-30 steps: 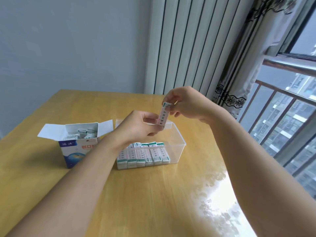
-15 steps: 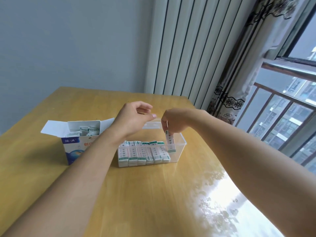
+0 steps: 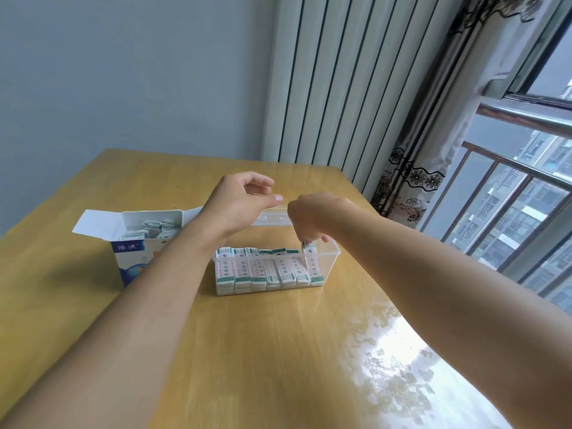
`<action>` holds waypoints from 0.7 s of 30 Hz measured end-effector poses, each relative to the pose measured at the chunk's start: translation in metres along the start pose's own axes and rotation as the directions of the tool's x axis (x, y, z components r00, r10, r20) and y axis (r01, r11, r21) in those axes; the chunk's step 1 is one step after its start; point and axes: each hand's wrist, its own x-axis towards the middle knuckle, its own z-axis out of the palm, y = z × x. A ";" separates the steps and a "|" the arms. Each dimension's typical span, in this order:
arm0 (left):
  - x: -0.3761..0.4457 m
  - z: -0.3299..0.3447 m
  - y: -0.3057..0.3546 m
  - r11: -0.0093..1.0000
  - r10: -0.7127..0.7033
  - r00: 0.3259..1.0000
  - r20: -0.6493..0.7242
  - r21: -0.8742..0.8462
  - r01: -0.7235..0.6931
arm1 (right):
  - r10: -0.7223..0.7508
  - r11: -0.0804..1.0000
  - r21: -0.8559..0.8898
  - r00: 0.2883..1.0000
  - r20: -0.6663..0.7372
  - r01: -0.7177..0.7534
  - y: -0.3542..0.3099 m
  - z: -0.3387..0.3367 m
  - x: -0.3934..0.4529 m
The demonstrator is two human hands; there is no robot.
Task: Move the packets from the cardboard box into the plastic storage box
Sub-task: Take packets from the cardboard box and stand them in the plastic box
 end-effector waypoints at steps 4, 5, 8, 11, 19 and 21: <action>0.001 -0.002 0.000 1.000 -0.006 1.000 0.001 -0.003 0.006 | -0.002 1.000 -0.003 0.992 0.127 0.003 -0.005 -0.001 -0.001; 0.001 -0.003 -0.001 1.000 -0.004 1.000 -0.002 0.000 0.004 | -0.003 1.000 0.019 0.986 0.165 -0.001 -0.005 0.000 0.001; 0.001 -0.006 -0.001 1.000 -0.005 1.000 -0.018 -0.014 0.004 | -0.004 0.995 0.101 0.981 0.192 -0.016 -0.002 0.001 0.009; 0.002 -0.008 -0.001 0.999 -0.010 0.999 -0.032 -0.041 0.008 | -0.025 0.994 0.113 0.975 0.220 0.000 -0.002 0.003 0.015; 0.003 -0.011 -0.001 0.996 -0.023 0.999 -0.042 -0.084 0.019 | -0.044 0.993 0.114 0.953 0.299 0.010 -0.007 -0.002 0.014; 0.003 -0.013 0.001 0.997 -0.017 0.999 -0.047 -0.081 0.014 | -0.027 0.990 0.142 0.955 0.296 -0.016 -0.005 -0.008 0.016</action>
